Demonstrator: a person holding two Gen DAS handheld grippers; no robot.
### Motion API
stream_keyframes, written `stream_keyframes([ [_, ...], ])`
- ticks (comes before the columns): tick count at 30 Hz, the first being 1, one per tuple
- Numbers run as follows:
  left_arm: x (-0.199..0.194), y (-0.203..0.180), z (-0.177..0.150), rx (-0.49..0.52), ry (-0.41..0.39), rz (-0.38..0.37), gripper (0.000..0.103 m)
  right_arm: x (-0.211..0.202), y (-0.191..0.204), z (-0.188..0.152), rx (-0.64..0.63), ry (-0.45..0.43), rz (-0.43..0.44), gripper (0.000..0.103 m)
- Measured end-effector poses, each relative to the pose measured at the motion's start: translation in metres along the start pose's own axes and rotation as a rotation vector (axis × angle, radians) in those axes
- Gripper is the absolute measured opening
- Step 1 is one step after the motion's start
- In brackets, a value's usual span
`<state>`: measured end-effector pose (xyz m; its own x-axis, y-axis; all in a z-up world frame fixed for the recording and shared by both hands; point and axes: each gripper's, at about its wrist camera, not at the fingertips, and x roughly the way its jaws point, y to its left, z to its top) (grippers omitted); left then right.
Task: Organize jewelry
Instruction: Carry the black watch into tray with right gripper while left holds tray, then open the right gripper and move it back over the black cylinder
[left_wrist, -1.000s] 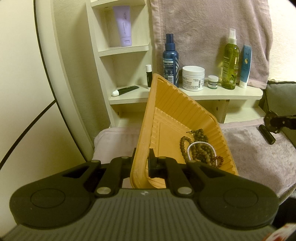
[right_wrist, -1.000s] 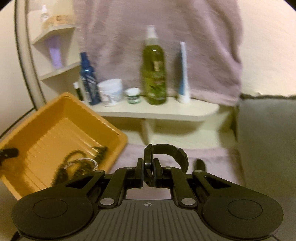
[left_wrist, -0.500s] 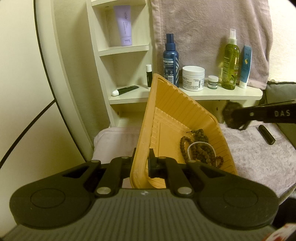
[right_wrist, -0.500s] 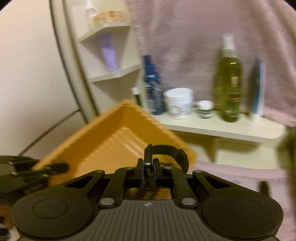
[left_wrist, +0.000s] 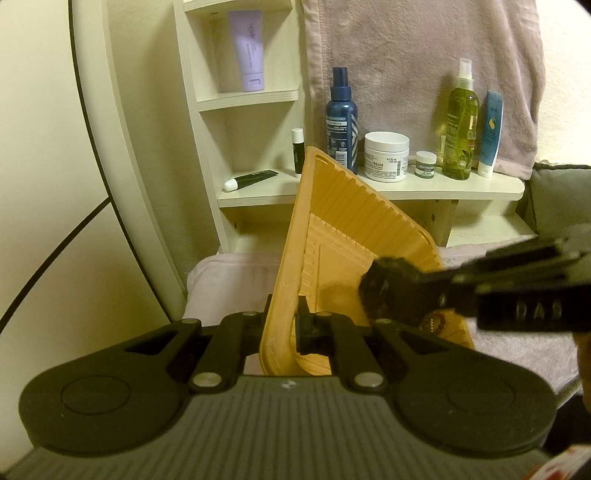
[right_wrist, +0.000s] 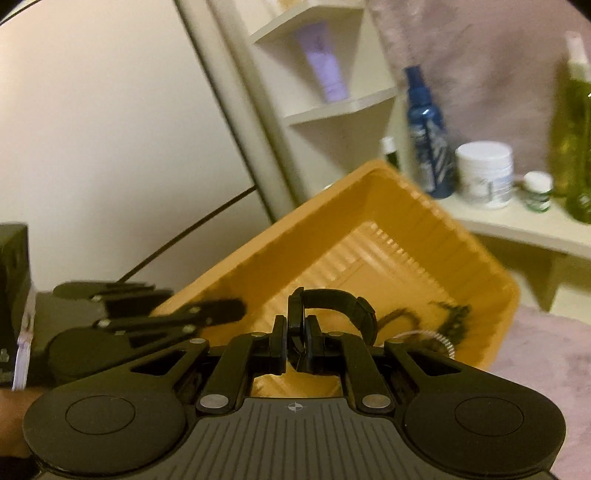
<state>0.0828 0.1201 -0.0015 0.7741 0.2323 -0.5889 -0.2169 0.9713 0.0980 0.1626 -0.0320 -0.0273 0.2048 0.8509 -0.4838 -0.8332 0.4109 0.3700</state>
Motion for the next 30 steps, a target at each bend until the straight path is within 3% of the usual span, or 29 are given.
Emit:
stream_keyframes([
  [7,0.0,0.0,0.0,-0.001,0.0,0.0,0.007,0.01,0.002,-0.007,-0.018,0.034,0.045,0.009],
  [15,0.0,0.0,0.0,-0.001,0.001,-0.001,0.007,0.019,-0.001,-0.003,-0.062,0.042,0.004,0.01],
  [26,0.0,0.001,0.001,-0.002,0.002,-0.001,0.007,0.031,-0.006,-0.006,-0.001,0.069,0.031,0.01],
  [30,0.001,0.003,0.0,-0.009,0.006,-0.004,0.007,0.028,-0.008,-0.004,0.016,0.06,0.019,0.026],
])
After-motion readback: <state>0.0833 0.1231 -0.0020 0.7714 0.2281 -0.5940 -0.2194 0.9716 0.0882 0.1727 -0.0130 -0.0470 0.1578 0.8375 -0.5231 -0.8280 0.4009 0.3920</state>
